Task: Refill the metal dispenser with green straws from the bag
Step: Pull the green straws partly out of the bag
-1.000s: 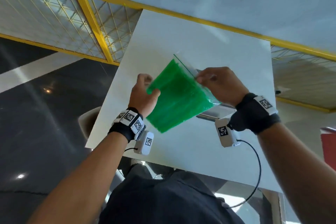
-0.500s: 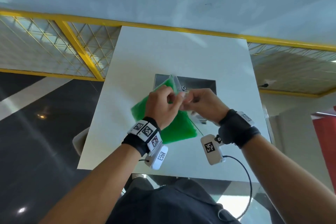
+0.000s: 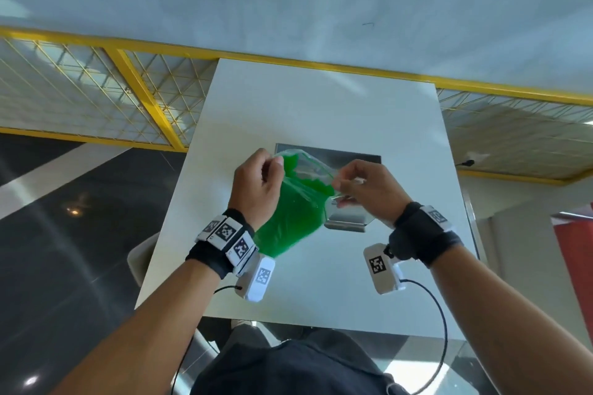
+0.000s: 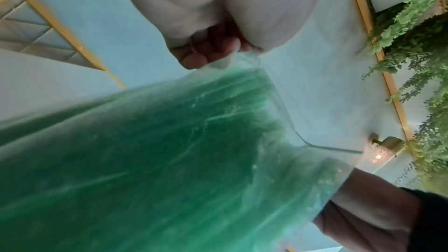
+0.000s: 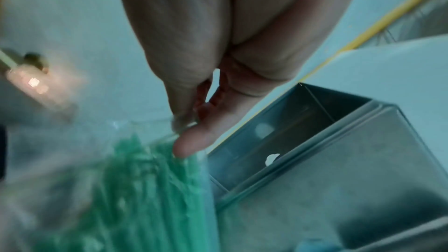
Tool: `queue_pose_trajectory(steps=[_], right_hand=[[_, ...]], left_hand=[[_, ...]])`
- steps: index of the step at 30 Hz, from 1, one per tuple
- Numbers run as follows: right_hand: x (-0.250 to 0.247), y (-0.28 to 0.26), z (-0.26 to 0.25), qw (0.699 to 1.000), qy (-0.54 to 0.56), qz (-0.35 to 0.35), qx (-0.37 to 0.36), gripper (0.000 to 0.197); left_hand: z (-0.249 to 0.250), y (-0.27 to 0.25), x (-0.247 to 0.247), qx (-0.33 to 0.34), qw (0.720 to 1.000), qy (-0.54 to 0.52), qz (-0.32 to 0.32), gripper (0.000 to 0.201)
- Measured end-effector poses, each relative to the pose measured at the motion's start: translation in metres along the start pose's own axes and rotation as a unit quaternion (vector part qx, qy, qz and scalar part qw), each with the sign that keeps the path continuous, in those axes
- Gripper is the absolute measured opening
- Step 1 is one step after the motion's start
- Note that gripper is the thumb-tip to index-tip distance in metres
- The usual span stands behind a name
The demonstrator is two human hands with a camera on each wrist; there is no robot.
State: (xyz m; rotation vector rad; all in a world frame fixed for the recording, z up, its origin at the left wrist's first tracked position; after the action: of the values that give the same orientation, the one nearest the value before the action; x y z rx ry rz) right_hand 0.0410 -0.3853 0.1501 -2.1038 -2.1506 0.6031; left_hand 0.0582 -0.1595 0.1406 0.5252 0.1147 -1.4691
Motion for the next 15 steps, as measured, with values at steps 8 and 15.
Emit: queue_pose_trajectory(steps=[8, 15], right_hand=[[-0.019, 0.019, -0.009, 0.995, 0.061, 0.072, 0.024, 0.032], [0.011, 0.027, -0.009, 0.977, 0.172, 0.126, 0.018, 0.037]], left_hand=[[-0.006, 0.02, -0.019, -0.002, 1.0, 0.006, 0.031, 0.025], [0.005, 0.024, -0.011, -0.012, 1.0, -0.01, 0.02, 0.035]])
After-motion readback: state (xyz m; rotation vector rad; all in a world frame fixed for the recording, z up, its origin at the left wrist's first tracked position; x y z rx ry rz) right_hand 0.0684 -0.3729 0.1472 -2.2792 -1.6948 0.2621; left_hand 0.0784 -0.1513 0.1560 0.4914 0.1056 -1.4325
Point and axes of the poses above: each hand's wrist, its own y-axis towards the middle knuckle, its own x-axis out of the palm, z = x × y, the point moved 2 cm from there along y, towards the middle knuckle, and after that the axes turned 3 degrees about z, right-handed, at the moved point
